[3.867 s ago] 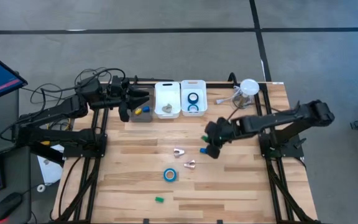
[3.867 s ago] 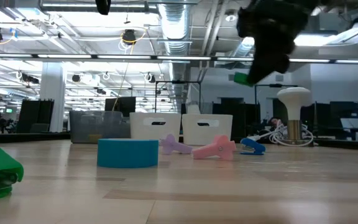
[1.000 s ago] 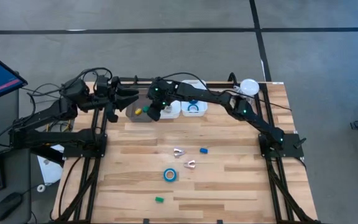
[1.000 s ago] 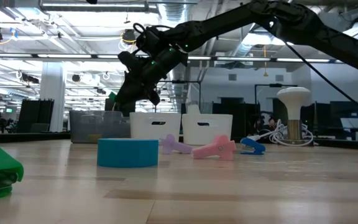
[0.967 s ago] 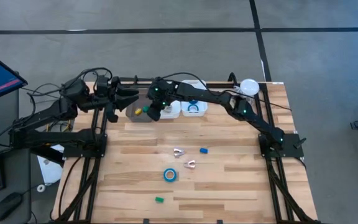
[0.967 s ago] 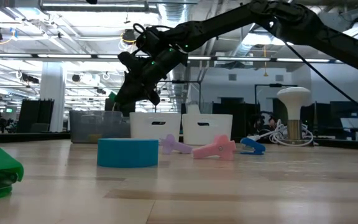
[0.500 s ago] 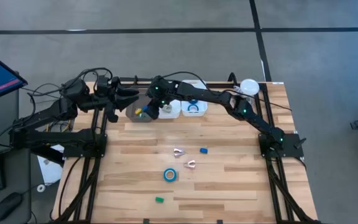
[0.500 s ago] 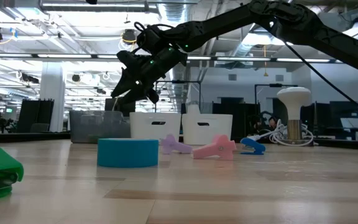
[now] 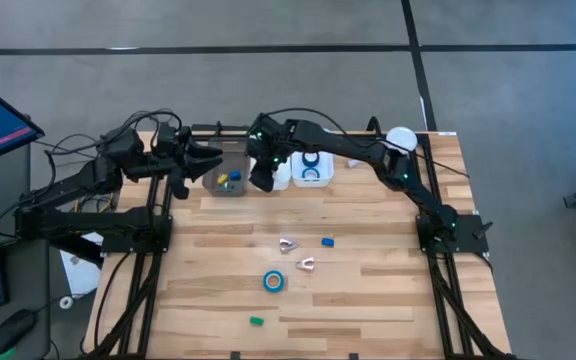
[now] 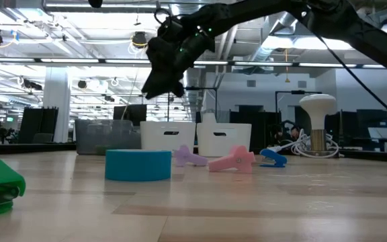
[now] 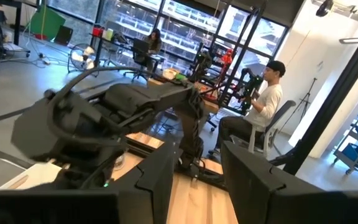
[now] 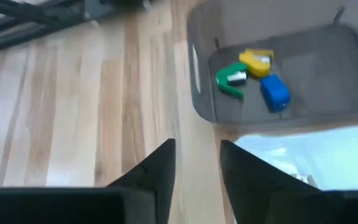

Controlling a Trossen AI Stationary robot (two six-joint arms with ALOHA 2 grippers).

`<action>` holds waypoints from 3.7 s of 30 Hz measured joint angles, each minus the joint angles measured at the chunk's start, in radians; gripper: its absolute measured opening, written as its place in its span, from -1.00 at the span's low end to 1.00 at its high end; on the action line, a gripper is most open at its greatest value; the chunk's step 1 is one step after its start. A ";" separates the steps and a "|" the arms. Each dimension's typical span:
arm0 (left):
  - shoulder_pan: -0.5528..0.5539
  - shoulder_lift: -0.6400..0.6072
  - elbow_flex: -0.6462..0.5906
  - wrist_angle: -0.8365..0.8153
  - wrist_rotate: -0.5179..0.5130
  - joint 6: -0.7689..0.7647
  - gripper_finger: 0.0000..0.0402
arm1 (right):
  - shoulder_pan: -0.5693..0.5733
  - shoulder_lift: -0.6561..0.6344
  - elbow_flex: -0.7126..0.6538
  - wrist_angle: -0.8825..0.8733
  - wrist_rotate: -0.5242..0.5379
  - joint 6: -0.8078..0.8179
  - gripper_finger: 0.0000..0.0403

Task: Pick and place Stapler, Stapler remover, tape
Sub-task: Put the violet staple remover into the left white bin

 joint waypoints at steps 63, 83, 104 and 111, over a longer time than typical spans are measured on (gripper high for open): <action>0.000 0.000 0.000 -0.006 0.033 0.007 -0.37 | 0.069 -0.902 -0.810 0.297 0.095 0.061 -1.00; -0.152 0.276 -0.001 -0.003 0.024 0.193 -0.37 | 0.242 -1.381 -1.216 0.373 0.305 0.260 -1.00; -0.138 0.319 -0.001 0.061 0.024 0.236 -0.37 | 0.275 -1.357 -1.217 0.254 0.299 0.184 -1.00; -0.137 0.444 -0.001 0.062 -0.011 0.267 -0.40 | 0.250 -1.274 -1.216 0.201 0.323 0.215 -1.00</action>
